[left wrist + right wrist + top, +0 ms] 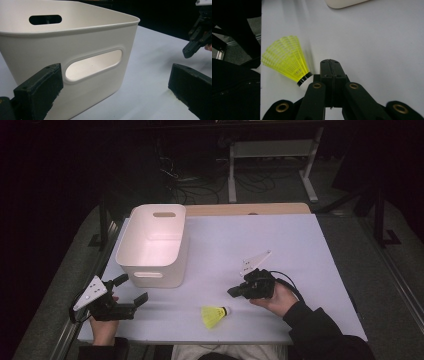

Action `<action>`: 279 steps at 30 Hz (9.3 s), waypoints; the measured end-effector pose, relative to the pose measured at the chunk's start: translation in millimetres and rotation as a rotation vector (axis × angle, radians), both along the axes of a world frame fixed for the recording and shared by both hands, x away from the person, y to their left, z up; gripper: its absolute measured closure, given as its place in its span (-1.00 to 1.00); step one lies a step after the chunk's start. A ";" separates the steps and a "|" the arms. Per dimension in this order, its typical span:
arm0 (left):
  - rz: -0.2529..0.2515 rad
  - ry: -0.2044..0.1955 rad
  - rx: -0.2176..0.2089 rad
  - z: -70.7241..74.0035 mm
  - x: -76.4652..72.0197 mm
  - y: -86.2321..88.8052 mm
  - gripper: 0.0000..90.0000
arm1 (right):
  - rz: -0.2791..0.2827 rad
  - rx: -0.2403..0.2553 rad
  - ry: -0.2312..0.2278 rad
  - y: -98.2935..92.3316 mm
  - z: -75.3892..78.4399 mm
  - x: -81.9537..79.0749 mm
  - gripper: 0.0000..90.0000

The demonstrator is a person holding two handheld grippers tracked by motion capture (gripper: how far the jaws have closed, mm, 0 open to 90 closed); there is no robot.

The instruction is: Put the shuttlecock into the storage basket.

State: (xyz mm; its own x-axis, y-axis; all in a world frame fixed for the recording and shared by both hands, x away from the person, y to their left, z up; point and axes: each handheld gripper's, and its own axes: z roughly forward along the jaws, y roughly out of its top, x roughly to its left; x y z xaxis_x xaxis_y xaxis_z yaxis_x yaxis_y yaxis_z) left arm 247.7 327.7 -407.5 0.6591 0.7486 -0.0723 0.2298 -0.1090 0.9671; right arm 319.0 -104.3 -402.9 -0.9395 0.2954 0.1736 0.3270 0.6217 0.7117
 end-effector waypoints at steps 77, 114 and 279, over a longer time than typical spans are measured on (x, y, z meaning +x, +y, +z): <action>-0.003 -0.004 -0.006 0.3 -0.6 0.3 -1.00 | 0.188 -0.106 0.088 44.3 -32.5 -31.2 0.99; -0.005 -0.004 -0.008 0.4 -0.9 0.5 -1.00 | 0.137 -0.076 0.085 62.5 -30.7 -3.0 0.99; -0.003 -0.001 -0.004 0.1 -0.9 0.4 -1.00 | 0.049 -0.098 -0.013 31.0 32.5 27.3 0.42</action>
State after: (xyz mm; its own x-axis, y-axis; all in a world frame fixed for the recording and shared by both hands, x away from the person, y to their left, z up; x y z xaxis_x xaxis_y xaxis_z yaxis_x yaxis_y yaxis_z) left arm 246.8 328.1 -407.5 0.6615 0.7463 -0.0743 0.2284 -0.1060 0.9678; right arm 346.3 -73.3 -370.4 -0.9551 0.2644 0.1338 0.2859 0.7032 0.6510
